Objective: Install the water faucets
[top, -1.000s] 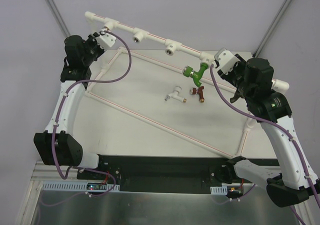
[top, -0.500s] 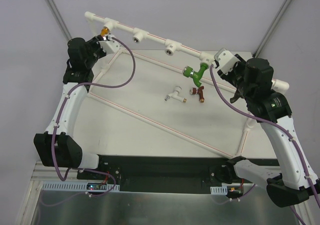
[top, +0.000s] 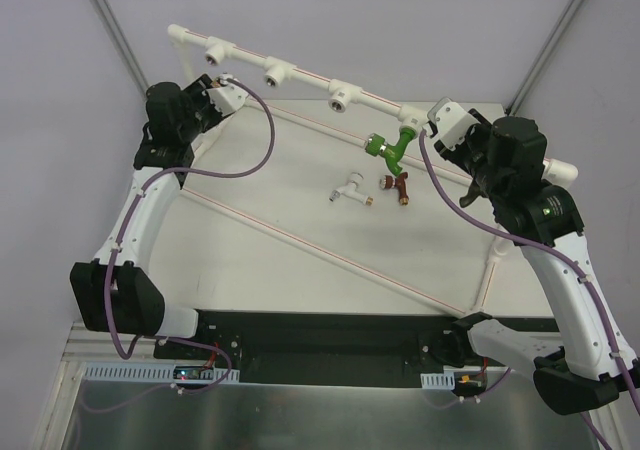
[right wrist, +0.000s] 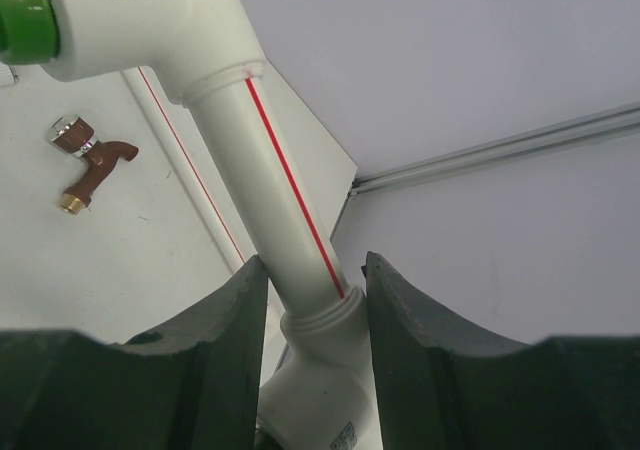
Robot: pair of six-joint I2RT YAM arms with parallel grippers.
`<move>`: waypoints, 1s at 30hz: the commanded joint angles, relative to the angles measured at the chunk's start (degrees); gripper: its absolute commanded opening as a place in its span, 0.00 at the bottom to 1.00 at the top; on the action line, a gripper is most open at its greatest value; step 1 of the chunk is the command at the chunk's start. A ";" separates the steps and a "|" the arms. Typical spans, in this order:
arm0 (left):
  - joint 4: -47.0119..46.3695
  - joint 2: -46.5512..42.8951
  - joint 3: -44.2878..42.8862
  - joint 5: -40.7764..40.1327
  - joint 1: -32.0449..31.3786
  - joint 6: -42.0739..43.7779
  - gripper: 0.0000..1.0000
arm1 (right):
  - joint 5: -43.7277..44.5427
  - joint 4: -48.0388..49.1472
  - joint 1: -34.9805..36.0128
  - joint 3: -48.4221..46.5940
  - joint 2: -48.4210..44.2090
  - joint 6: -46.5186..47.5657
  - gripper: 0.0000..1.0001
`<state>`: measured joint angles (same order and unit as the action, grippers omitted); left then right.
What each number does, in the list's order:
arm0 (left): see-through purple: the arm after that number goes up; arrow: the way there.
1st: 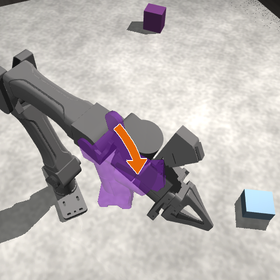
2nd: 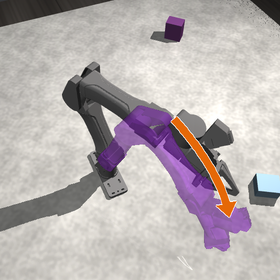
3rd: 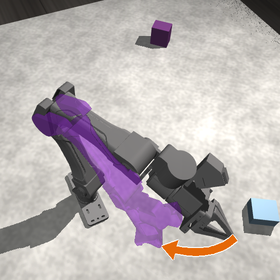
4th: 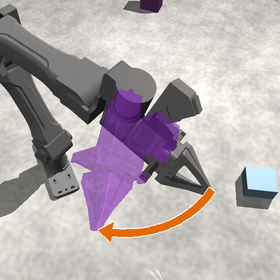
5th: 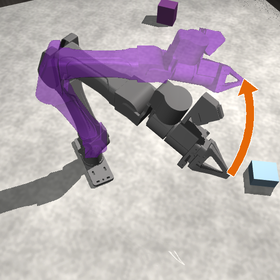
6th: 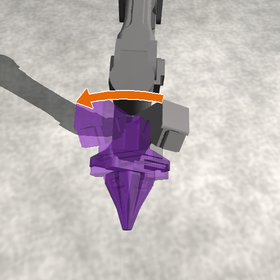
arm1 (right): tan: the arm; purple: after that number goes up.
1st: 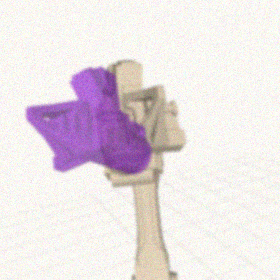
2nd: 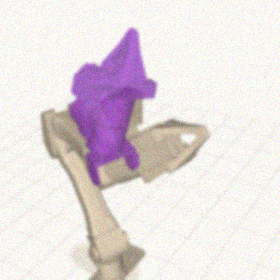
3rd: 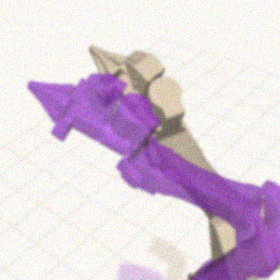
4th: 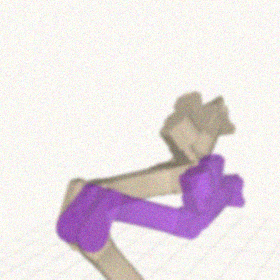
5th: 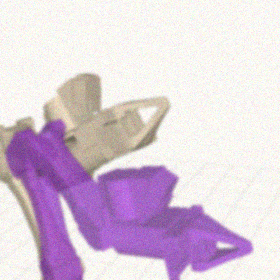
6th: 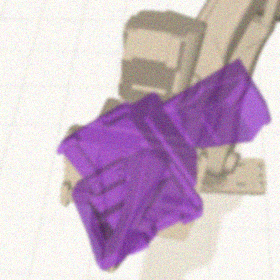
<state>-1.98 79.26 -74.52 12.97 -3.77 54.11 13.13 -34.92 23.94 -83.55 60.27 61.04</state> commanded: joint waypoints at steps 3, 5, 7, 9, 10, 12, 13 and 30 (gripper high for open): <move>-7.25 -2.18 0.16 3.28 1.57 -8.49 0.26 | -3.19 4.33 1.37 -0.48 -0.42 -3.20 0.02; -7.60 -2.71 0.51 4.95 2.10 -10.51 0.15 | -3.11 4.33 1.37 -0.48 -0.42 -3.20 0.02; -8.04 -3.32 1.57 6.27 2.28 -12.61 0.01 | -3.02 4.33 1.37 -0.39 -0.42 -3.12 0.02; -8.04 -4.29 3.06 6.97 2.28 -14.90 0.00 | -2.84 4.33 1.37 -0.30 -0.42 -3.11 0.02; -8.13 -4.82 3.94 8.02 2.28 -18.30 0.00 | -2.75 4.33 1.37 -0.30 -0.24 -3.12 0.02; -8.48 -6.57 6.74 8.21 2.36 -23.23 0.01 | -2.67 4.24 1.45 -0.39 -0.33 -3.12 0.02; -8.57 -7.10 7.71 7.95 2.36 -28.56 0.11 | -2.49 4.24 1.37 -0.30 -0.33 -3.12 0.02; 0.83 13.62 5.10 0.20 11.24 -66.94 0.64 | -2.32 4.59 1.37 -0.39 0.37 -3.29 0.05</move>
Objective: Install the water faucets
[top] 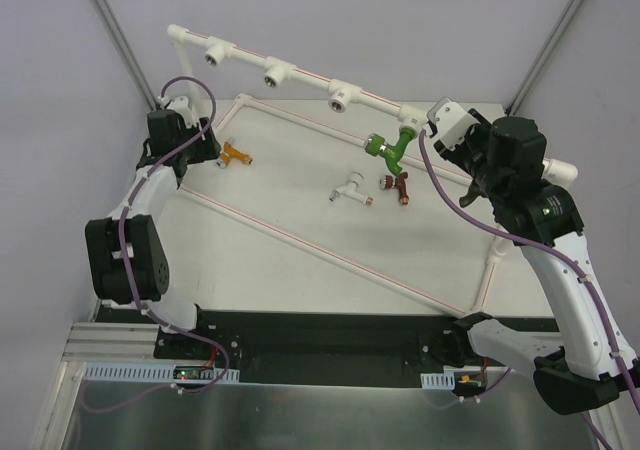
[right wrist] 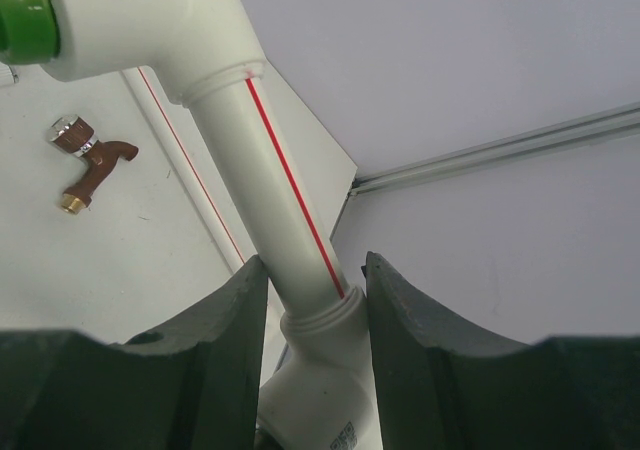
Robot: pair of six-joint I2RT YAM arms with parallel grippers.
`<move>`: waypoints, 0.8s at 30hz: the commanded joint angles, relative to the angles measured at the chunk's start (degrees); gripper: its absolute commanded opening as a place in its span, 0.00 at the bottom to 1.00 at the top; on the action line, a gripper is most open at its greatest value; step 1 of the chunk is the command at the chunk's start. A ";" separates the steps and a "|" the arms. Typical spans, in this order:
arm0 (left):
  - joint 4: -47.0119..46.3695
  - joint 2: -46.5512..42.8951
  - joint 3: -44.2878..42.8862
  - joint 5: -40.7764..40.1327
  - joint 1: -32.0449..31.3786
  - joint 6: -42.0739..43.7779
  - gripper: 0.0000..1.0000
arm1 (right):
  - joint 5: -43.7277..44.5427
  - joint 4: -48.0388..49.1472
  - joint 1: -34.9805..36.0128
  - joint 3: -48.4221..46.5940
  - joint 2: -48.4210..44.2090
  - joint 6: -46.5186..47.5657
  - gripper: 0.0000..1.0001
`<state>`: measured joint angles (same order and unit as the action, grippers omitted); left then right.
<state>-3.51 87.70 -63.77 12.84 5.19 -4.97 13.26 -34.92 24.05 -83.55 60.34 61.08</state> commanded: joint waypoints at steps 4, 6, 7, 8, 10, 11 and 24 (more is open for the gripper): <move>6.04 14.75 -12.77 2.18 2.37 -5.75 0.64 | -2.01 4.86 1.26 -0.30 0.66 -3.16 0.07; 7.37 17.49 -16.55 2.36 2.37 -5.23 0.64 | -1.57 4.86 1.17 -0.39 0.83 -2.98 0.08; 8.25 19.77 -17.43 1.93 2.37 -5.14 0.64 | -1.39 4.86 1.26 -0.47 0.92 -2.90 0.08; 8.60 20.83 -19.18 1.84 2.37 -5.05 0.64 | -1.22 4.94 1.26 -0.48 0.84 -2.81 0.09; 9.66 24.16 -21.04 1.84 2.37 -4.87 0.64 | -0.69 4.95 1.26 -0.39 0.84 -2.63 0.10; 10.44 25.14 -22.53 2.01 2.37 -4.70 0.64 | -0.34 5.03 1.26 -0.39 0.75 -2.54 0.10; 15.11 35.08 -29.05 7.72 2.02 -4.61 0.61 | 0.98 5.65 1.26 -0.21 1.36 -2.02 0.17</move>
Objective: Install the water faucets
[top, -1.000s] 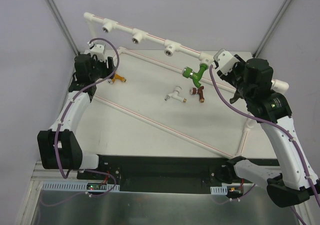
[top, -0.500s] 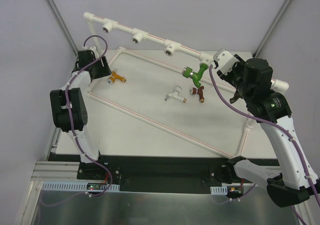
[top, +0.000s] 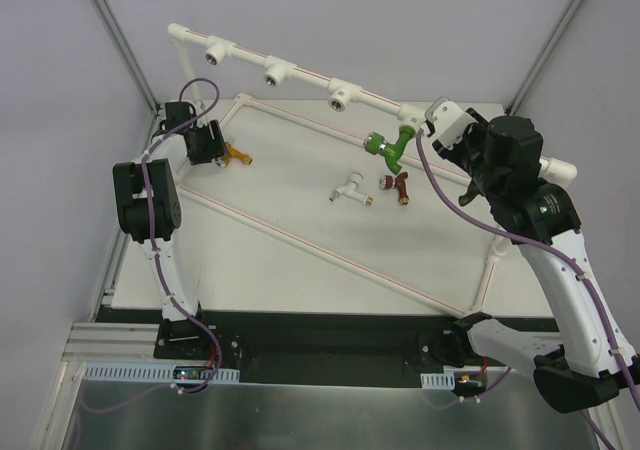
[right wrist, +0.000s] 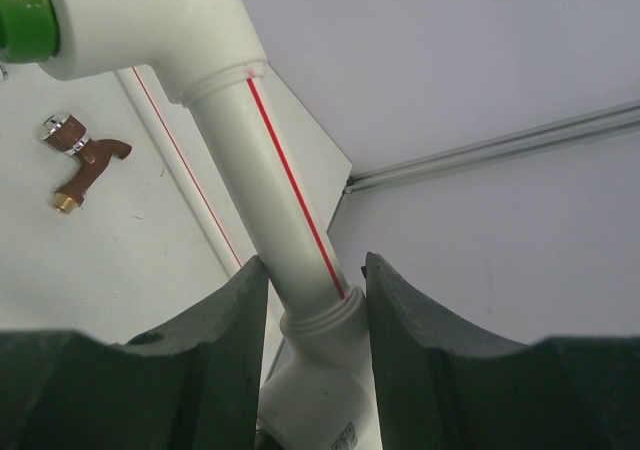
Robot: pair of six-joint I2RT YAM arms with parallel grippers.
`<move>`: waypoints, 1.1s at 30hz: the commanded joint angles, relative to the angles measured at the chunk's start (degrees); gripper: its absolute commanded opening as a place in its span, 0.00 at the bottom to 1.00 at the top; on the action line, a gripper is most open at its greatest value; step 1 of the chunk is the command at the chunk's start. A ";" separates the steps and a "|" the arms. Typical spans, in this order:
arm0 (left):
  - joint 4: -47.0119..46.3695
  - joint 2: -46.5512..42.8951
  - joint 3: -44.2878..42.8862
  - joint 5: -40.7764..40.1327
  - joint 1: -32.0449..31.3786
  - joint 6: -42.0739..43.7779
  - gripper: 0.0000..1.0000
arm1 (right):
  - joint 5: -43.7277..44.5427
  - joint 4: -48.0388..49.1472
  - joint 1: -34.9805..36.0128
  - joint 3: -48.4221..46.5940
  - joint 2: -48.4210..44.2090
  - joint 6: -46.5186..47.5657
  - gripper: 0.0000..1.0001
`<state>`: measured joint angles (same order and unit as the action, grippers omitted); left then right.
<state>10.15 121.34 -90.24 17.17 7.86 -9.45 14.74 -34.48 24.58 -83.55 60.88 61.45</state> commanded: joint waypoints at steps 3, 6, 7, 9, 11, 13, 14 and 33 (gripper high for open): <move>1.71 1.53 -1.79 3.92 -0.91 -0.13 0.60 | -0.42 5.56 0.65 -0.21 0.82 -2.39 0.23; 1.80 1.45 -1.26 4.80 -1.09 0.05 0.54 | -0.59 5.83 0.73 -0.30 0.82 -2.48 0.32; 1.80 1.53 -1.17 4.80 -1.09 0.14 0.53 | -0.68 5.83 0.73 -0.30 0.73 -2.56 0.33; 1.80 1.45 -1.08 4.72 -1.18 0.40 0.51 | -1.03 6.18 0.65 -0.21 0.47 -2.56 0.38; 1.80 1.62 -1.17 4.54 -1.18 0.40 0.43 | -1.56 6.35 0.65 -0.12 0.12 -2.83 0.40; 1.71 1.53 -1.17 5.07 -1.26 0.40 0.35 | -2.00 6.88 0.82 0.23 -0.32 -2.92 0.45; 1.80 1.53 -1.08 5.24 -1.27 0.40 0.32 | -2.35 7.06 0.74 0.23 -0.76 -3.26 0.47; 1.80 -7.79 4.02 -3.90 -4.43 11.19 0.55 | -6.21 14.00 0.73 3.13 -6.04 -6.43 0.80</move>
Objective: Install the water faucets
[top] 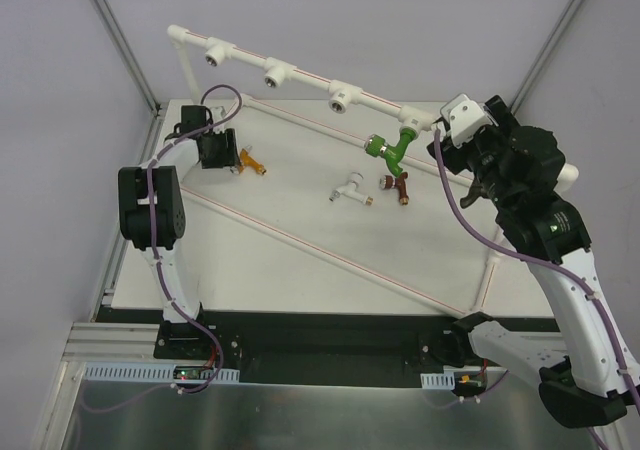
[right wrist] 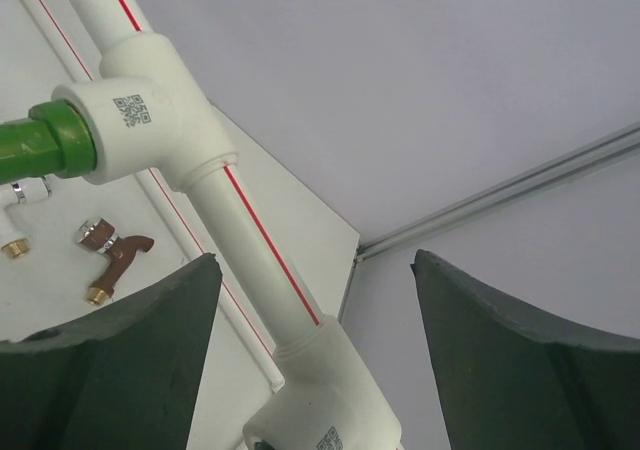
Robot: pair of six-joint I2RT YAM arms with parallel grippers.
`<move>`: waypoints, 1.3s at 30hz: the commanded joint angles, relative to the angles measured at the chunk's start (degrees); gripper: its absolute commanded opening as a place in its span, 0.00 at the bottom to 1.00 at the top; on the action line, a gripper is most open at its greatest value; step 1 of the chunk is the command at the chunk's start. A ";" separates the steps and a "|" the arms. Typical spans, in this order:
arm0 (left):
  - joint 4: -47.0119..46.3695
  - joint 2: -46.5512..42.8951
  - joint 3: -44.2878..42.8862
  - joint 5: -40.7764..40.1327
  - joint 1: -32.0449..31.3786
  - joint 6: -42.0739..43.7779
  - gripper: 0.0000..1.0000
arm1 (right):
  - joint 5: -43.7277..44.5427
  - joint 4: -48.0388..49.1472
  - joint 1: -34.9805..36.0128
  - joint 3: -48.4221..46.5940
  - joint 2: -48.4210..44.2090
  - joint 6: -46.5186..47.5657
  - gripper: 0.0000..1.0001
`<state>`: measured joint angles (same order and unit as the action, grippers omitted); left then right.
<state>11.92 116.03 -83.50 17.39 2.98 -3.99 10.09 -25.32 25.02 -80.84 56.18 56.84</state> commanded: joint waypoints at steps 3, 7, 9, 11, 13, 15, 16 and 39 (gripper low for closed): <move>0.03 -0.20 -5.96 -3.68 0.44 9.16 0.59 | -2.09 4.84 0.30 0.33 -1.78 -2.17 0.83; 0.12 2.71 -9.04 -1.75 -0.87 17.15 0.60 | -2.35 4.58 0.30 -0.02 -1.87 -2.35 0.84; 0.55 3.67 -9.13 -0.96 -2.01 22.60 0.60 | -2.26 4.23 0.21 -0.20 -1.95 -2.26 0.84; 1.08 3.94 -9.04 -0.60 -2.63 25.68 0.61 | -2.26 4.05 0.30 -0.37 -2.22 -2.35 0.84; 2.31 4.29 -9.66 1.50 -2.81 26.40 0.60 | -2.35 4.05 0.21 -0.46 -2.39 -2.35 0.84; 2.84 4.47 -9.75 1.86 -2.81 26.84 0.58 | -2.26 4.05 0.30 -0.46 -2.48 -2.35 0.84; 4.06 4.64 -10.27 1.60 -2.81 27.01 0.57 | -2.18 3.96 0.21 -0.37 -2.57 -2.35 0.84; 10.84 -0.87 -7.82 0.72 -5.88 18.77 0.00 | -7.80 3.88 0.38 -1.78 -1.96 -4.45 0.84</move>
<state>21.02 123.11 -93.06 16.45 -2.68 20.12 5.37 -23.81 25.06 -80.34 54.59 54.28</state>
